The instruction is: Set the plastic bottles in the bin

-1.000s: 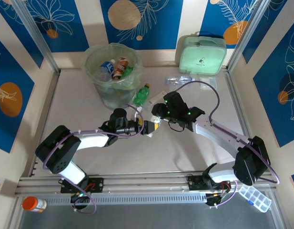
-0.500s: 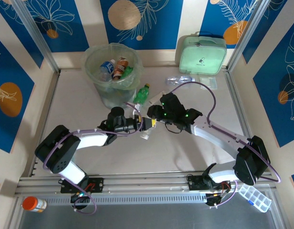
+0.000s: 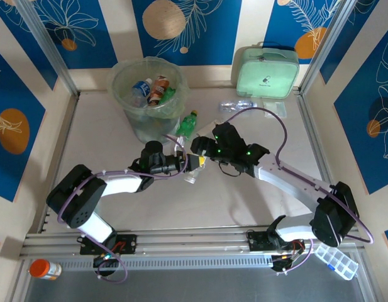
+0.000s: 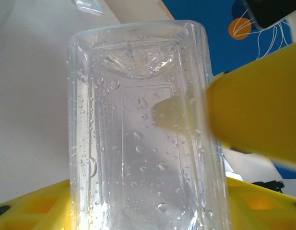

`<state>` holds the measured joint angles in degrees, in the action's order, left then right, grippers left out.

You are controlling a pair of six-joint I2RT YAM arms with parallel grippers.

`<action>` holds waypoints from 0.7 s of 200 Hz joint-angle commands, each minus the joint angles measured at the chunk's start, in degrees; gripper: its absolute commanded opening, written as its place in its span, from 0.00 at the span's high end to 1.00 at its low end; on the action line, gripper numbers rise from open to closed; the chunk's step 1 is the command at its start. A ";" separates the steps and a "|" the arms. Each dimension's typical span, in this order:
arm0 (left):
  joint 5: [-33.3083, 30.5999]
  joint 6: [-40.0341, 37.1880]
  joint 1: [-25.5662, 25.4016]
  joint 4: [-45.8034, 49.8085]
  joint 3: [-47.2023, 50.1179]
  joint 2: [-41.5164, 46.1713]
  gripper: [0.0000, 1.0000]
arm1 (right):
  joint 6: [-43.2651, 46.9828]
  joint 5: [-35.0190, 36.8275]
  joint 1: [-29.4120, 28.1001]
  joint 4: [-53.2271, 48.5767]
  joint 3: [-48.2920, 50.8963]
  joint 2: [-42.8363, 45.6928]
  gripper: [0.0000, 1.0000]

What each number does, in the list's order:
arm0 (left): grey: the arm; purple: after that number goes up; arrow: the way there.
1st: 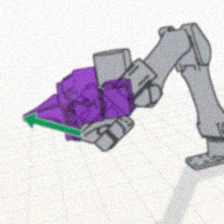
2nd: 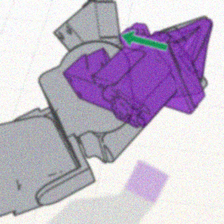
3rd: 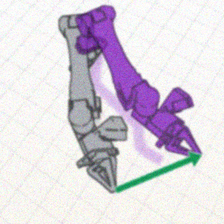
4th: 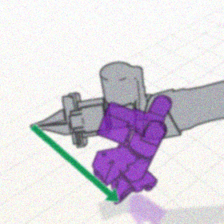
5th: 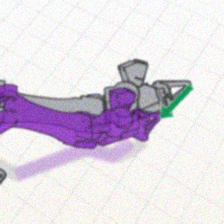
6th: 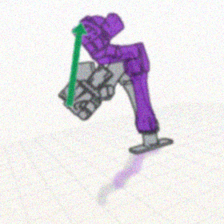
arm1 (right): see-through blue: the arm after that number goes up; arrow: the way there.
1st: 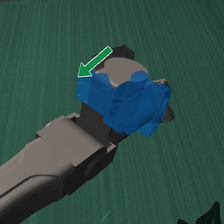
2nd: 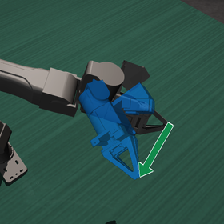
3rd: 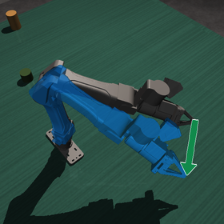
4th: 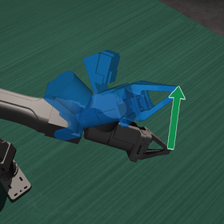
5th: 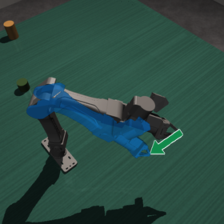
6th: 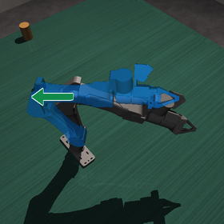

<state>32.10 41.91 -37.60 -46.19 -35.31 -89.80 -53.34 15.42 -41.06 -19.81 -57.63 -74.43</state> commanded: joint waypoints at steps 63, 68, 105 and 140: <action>-15.00 -10.49 0.46 17.49 0.94 16.02 0.55 | 0.37 21.09 2.21 -2.96 8.56 16.89 0.12; -16.84 -11.52 0.14 20.30 0.37 18.00 0.56 | -0.24 22.42 2.28 -2.11 10.37 17.85 0.13; -28.75 -18.15 -2.47 39.78 -9.95 27.66 0.64 | -2.81 27.52 1.85 0.78 15.82 20.04 0.15; -35.31 -20.08 -2.17 52.88 -25.68 27.54 0.72 | -3.73 36.21 -2.57 -1.16 14.67 17.13 0.15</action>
<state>4.73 25.65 -39.79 -5.72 -50.78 -61.98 -55.48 42.87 -41.21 -21.06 -41.67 -55.96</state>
